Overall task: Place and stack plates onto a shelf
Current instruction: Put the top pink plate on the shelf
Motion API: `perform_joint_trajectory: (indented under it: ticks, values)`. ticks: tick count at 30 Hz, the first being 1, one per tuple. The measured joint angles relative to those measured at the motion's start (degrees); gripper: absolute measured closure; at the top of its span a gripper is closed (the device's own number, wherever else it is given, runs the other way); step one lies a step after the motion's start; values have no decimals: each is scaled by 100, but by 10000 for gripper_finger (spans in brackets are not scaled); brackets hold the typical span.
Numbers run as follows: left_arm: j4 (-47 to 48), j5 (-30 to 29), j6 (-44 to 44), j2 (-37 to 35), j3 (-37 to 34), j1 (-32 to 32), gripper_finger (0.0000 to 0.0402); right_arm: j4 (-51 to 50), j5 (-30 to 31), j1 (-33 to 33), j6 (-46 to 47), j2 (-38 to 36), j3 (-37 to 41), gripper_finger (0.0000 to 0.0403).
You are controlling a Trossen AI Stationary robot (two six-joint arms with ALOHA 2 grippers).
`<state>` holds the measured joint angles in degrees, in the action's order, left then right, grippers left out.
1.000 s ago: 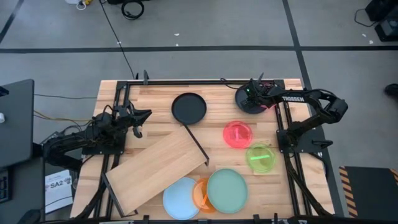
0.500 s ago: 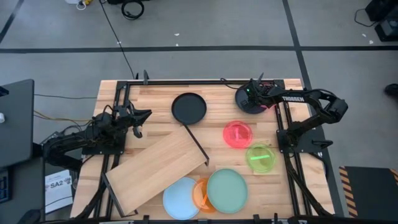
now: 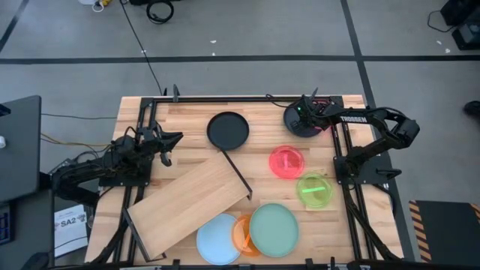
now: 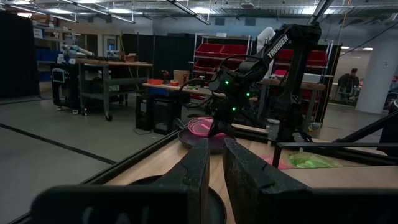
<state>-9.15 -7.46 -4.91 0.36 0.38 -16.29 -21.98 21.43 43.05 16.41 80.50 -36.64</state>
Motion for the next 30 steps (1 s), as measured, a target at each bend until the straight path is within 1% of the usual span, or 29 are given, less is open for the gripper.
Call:
perform_joint_trajectory:
  ticks: [10,19,30]
  values:
    - [0,2,2,0,0,2,351,0,-11,0,6,-2,0,396]
    - [0,2,4,0,-1,2,351,2,-148,-26,-9,-4,0,397]
    - [0,2,9,0,-2,0,351,14,-159,-26,-311,-4,0,398]
